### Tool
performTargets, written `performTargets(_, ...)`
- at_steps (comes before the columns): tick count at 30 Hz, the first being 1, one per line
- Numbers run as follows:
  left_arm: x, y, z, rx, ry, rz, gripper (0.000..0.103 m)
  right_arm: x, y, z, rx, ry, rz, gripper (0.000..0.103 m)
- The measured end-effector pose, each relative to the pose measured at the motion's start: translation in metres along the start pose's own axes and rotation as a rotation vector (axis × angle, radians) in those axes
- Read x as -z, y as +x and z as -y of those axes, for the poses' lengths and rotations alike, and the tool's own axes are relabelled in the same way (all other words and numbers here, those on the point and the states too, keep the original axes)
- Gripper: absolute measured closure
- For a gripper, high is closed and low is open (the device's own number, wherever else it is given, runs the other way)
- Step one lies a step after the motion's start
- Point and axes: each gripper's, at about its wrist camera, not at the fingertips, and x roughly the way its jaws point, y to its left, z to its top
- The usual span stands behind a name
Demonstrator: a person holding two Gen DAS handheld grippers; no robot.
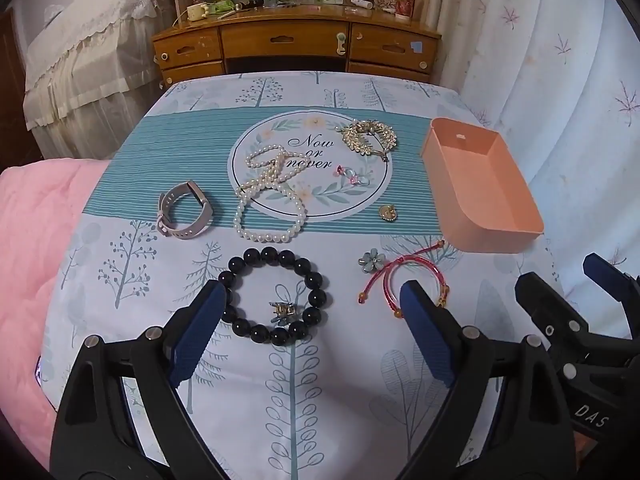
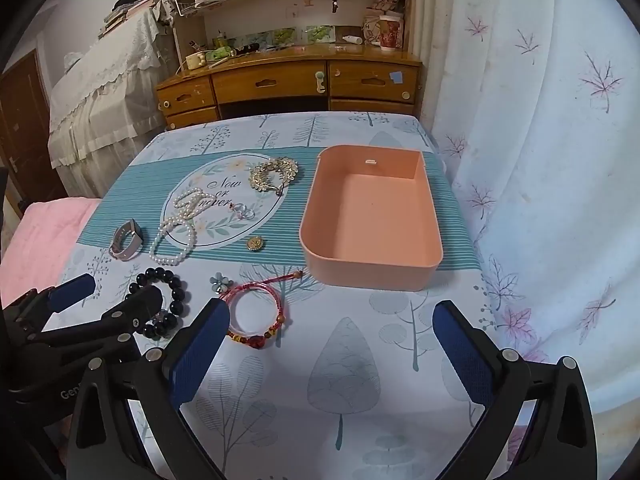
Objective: Organize jewelry
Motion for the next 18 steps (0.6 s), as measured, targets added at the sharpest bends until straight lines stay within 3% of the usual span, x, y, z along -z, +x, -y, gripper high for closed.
performTargets(18, 0.004, 0.011, -0.004, 0.003, -0.013, -0.025, 0.019, 0.003, 0.010, -0.008, 0.001, -0.006, -0.017, 0.000)
